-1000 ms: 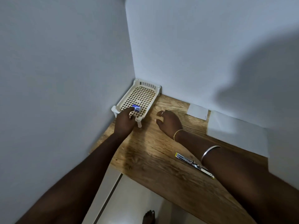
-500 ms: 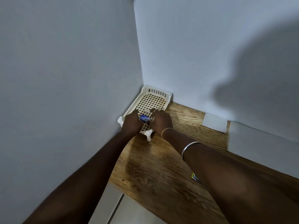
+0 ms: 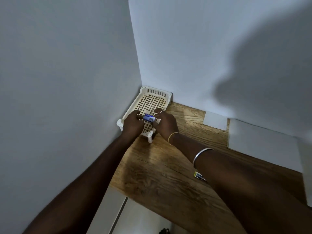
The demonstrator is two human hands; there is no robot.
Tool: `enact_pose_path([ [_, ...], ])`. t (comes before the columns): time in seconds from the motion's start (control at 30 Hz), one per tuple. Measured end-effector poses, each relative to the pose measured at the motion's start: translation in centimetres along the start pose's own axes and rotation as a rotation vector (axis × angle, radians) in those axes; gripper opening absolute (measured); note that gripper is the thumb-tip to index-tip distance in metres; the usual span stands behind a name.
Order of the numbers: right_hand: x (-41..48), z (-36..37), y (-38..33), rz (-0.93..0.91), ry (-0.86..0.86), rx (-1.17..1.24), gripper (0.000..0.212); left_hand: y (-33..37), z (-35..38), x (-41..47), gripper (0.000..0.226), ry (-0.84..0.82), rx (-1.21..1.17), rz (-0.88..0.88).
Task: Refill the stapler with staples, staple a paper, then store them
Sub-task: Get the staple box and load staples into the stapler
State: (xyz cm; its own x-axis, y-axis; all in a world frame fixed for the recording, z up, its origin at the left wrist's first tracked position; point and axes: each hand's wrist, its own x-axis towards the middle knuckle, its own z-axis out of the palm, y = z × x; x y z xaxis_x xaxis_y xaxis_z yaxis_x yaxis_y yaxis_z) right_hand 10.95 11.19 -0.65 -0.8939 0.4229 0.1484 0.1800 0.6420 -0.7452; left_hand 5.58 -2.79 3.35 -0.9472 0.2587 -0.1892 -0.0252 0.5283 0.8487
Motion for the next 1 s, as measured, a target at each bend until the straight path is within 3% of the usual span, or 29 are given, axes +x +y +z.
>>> enact_pose_path([
  [0.07, -1.3, -1.6, 0.1, 0.024, 0.02, 0.101, 0.048, 0.6, 0.3, -1.9, 0.056, -0.007, -0.053, 0.036],
  [0.23, -5.6, -6.2, 0.3, 0.053, 0.101, 0.345, 0.044, 1.5, 2.1, -6.9, 0.04, -0.021, -0.281, 0.145],
  [0.6, -18.0, -13.8, 1.6, 0.147, 0.235, 0.548, 0.044, 2.1, 9.3, -17.2, 0.036, -0.23, -0.8, 0.093],
  [0.73, -20.8, -15.7, 1.7, 0.18, 0.267, 0.594, 0.044, 2.4, 10.7, -19.6, 0.042, -0.288, -0.874, 0.119],
  [1.0, -22.9, -18.0, 0.1, 0.137, 0.357, 0.658, 0.048, 4.2, 11.1, -21.7, 0.027, -0.357, -0.947, 0.181],
])
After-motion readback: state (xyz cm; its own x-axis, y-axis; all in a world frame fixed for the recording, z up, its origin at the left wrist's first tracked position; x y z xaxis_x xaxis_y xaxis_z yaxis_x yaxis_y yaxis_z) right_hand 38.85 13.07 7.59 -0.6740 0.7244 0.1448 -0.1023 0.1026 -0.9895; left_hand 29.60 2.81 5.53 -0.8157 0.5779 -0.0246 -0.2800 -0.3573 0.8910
